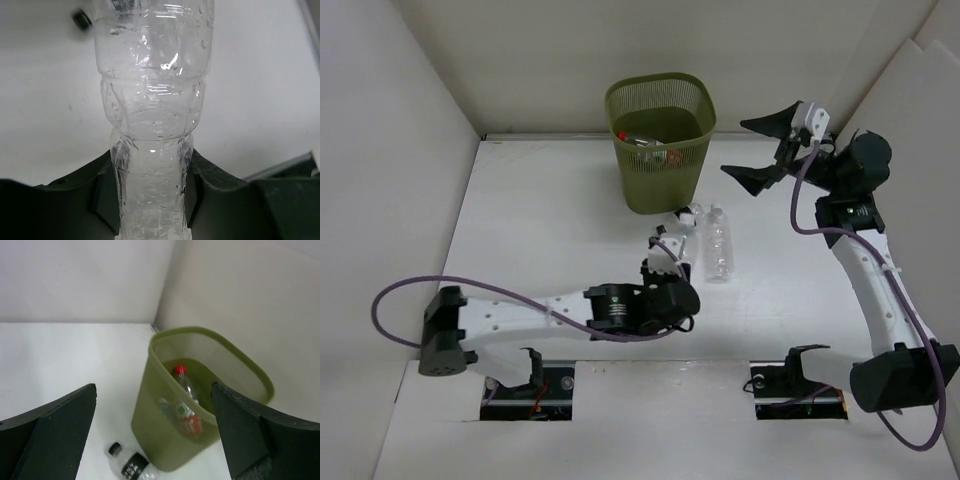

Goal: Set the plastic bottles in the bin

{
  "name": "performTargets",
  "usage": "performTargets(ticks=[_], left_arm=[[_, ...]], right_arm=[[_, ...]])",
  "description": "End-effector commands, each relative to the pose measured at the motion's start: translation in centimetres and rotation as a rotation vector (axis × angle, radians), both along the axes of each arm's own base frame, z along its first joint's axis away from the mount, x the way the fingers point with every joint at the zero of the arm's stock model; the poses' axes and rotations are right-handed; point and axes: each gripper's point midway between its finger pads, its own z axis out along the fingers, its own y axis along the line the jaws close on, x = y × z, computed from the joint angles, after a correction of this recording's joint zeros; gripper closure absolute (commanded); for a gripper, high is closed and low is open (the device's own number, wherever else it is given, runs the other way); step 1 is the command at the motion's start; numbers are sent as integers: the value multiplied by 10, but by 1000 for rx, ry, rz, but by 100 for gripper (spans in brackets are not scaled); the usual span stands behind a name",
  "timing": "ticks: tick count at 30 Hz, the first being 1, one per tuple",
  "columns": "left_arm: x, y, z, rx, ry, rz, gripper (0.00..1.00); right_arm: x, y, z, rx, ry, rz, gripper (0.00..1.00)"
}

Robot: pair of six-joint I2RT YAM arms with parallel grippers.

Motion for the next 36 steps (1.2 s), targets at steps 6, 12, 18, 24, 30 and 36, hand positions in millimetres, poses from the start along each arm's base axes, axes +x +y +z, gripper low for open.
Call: performTargets(ticks=[6,12,18,24,30,36], left_arm=[[89,76,149,-221,-541,292,100],[108,74,191,-265,-718,154,100],[93,62,214,-311,-843,2,100],[87,52,215,-325,-872,-72,100],[86,43,212,-320,-880,-109,100],[89,39,205,-292,-876,-111,100]], right_arm=[[-63,48,38,218,-68,397,0],[-72,75,39,285,-87,508,0],[-59,107,28,236,-47,491,0],[-50,124,15,246,14,511,0],[-68,153,20,277,5,617,0],[-89,158,29,368,-20,743,9]])
